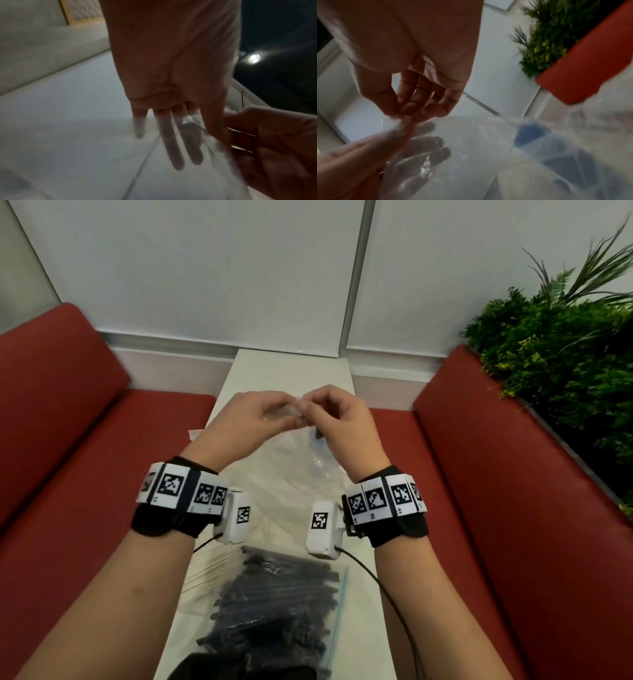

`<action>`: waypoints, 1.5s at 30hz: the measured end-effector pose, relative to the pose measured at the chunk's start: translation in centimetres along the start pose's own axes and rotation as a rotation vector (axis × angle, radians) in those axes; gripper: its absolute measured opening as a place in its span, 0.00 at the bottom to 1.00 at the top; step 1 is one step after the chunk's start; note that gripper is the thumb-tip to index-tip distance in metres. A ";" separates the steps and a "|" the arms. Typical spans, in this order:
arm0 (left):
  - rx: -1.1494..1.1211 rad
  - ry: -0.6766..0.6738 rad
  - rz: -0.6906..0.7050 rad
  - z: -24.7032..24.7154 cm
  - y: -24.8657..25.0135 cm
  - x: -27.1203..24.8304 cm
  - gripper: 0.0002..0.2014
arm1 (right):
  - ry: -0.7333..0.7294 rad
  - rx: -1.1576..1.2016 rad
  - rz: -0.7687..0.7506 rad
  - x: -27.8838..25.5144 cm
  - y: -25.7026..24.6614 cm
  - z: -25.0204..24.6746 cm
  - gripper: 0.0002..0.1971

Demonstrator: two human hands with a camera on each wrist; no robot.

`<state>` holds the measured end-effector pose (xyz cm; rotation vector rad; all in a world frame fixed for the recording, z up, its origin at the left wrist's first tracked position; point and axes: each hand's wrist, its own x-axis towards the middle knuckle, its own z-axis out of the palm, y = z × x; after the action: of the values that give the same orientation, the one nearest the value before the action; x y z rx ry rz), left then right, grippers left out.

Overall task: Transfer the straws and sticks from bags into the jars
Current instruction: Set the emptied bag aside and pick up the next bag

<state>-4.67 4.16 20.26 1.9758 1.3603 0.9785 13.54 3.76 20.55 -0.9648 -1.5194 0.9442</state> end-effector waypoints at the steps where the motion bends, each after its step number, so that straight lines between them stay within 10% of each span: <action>1: -0.051 0.052 0.016 0.5 0.3 0.3 0.09 | 0.028 -0.062 -0.006 -0.1 0.0 -0.2 0.03; 5: -0.266 0.280 0.014 0.3 -0.8 0.8 0.06 | 0.290 -0.923 0.427 -0.9 2.8 -5.4 0.21; 9: -0.296 0.439 -0.019 0.1 -1.8 1.1 0.05 | 0.125 -0.791 0.797 -2.5 6.2 -9.5 0.39; 19: -0.368 0.684 -0.080 -0.7 -2.4 1.0 0.08 | 0.199 -0.140 0.484 -2.7 9.9 -9.3 0.07; 25: -0.104 0.879 -0.141 -3.6 -3.3 -0.7 0.22 | 0.702 -0.022 0.156 -2.4 8.8 -11.6 0.17; 31: 0.082 0.922 -0.187 -4.6 -5.0 -1.8 0.29 | 0.680 -0.316 -0.022 -1.8 6.6 -12.7 0.26; 35: -0.243 0.808 -0.217 -4.5 -7.3 -1.7 0.32 | 0.670 -0.294 0.012 -1.4 5.9 -13.6 0.24; 39: -0.536 0.245 -0.314 -3.9 -10.7 -2.6 0.11 | 0.787 -0.058 0.012 -1.6 6.1 -15.4 0.23; 41: -0.527 0.209 -0.337 -3.4 -11.9 -3.4 0.08 | 0.690 0.032 0.121 -1.7 6.7 -16.6 0.24; 45: -0.758 0.483 -0.383 -3.0 -11.7 -3.1 0.12 | 0.027 -0.144 0.628 -3.4 9.4 -15.6 0.39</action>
<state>-14.13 5.29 12.22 0.9157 1.2620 1.5412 30.28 5.24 12.69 -1.6042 -1.2877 1.2563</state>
